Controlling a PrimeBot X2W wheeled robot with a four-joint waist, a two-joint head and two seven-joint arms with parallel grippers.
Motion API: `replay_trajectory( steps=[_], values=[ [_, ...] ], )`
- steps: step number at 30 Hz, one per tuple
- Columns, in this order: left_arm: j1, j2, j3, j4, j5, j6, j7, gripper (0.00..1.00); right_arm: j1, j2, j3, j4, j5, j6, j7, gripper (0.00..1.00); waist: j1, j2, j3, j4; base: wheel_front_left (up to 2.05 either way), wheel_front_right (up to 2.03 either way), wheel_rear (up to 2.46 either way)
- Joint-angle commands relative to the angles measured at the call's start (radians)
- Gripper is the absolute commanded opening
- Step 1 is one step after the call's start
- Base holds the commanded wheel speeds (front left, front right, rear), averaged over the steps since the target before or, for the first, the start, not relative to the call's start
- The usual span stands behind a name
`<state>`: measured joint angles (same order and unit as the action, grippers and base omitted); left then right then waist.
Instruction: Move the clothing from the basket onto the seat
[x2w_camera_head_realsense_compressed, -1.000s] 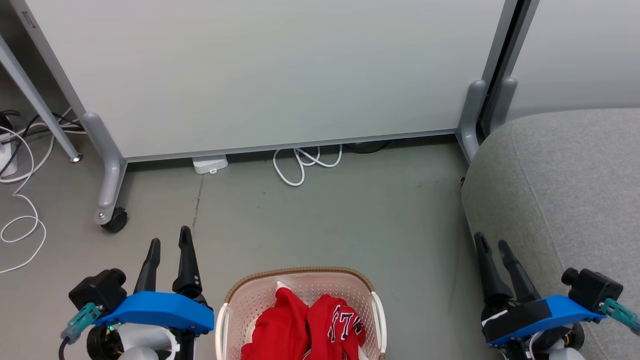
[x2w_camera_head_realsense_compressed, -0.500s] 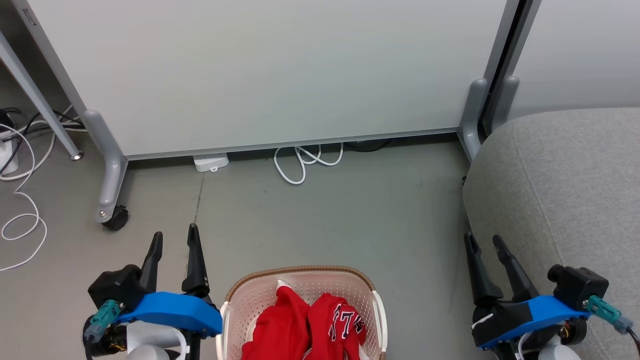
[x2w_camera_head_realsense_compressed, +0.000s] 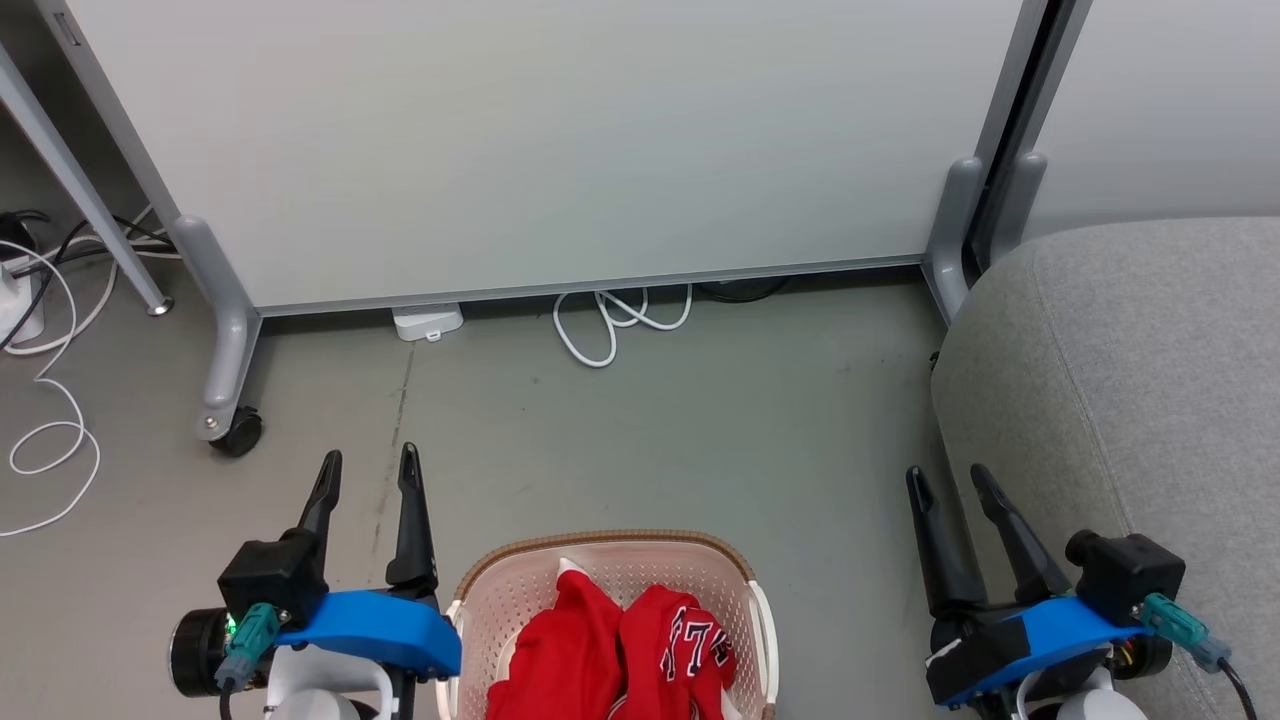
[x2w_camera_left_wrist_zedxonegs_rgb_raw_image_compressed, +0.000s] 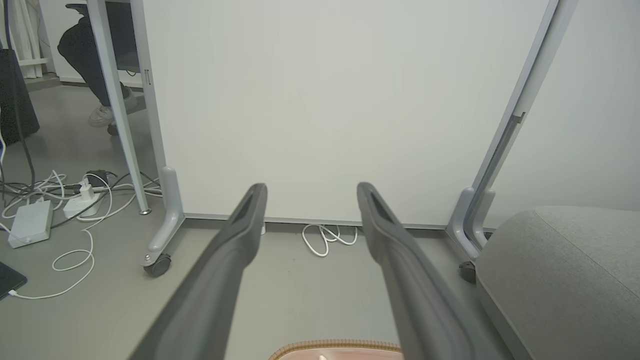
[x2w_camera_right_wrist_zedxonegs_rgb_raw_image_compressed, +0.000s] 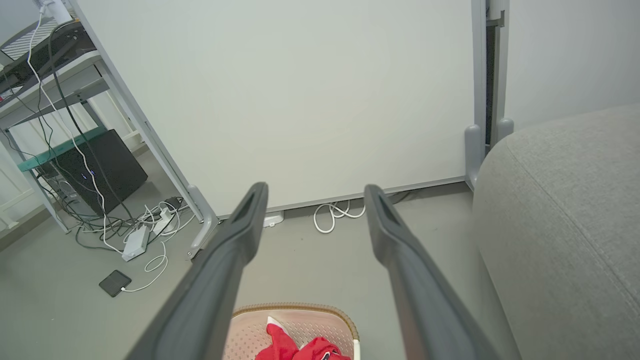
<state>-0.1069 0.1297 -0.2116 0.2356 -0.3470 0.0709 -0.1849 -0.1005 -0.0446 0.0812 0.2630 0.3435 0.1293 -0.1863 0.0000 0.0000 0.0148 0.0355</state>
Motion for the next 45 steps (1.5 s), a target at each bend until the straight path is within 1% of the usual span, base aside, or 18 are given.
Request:
replay_trajectory(
  steps=[1,14,18,20,29,38,45],
  values=[
    [-0.022,0.008,-0.007,-0.003,0.023,0.001,-0.008,1.0,-0.019,-0.007,0.004,-0.006,-0.026,0.002,-0.007,1.0,0.0,0.0,0.0,0.001,0.0,0.0,0.0],
    [-0.014,-0.005,-0.01,0.008,0.108,-0.046,-0.034,1.0,-0.021,-0.007,0.017,-0.005,-0.133,0.002,-0.033,1.0,0.0,0.0,0.001,0.006,0.0,0.0,0.0],
    [-0.011,-0.012,-0.004,0.015,0.131,-0.069,-0.042,1.0,-0.018,-0.008,0.022,-0.003,-0.167,0.002,-0.04,1.0,0.0,0.0,0.0,0.009,0.0,0.0,0.0],
    [-0.005,-0.021,0.007,0.025,0.152,-0.096,-0.05,1.0,-0.019,-0.008,0.026,-0.002,-0.194,0.002,-0.049,1.0,0.0,0.0,0.0,0.01,0.0,0.0,0.0],
    [0.003,-0.043,0.029,0.062,0.202,-0.142,-0.067,1.0,-0.004,-0.008,0.025,0.003,-0.258,0.001,-0.067,1.0,0.0,0.0,-0.002,0.018,0.0,0.0,0.0],
    [-0.004,-0.059,0.048,0.095,0.258,-0.166,-0.083,1.0,-0.001,-0.008,0.015,0.032,-0.311,0.002,-0.081,1.0,0.0,0.0,-0.005,0.021,0.0,0.0,0.0],
    [-0.003,-0.068,0.062,0.121,0.247,-0.178,-0.082,1.0,-0.004,-0.008,0.012,0.057,-0.289,0.002,-0.08,1.0,0.0,0.0,-0.007,0.02,0.0,0.0,0.0]
  ],
)
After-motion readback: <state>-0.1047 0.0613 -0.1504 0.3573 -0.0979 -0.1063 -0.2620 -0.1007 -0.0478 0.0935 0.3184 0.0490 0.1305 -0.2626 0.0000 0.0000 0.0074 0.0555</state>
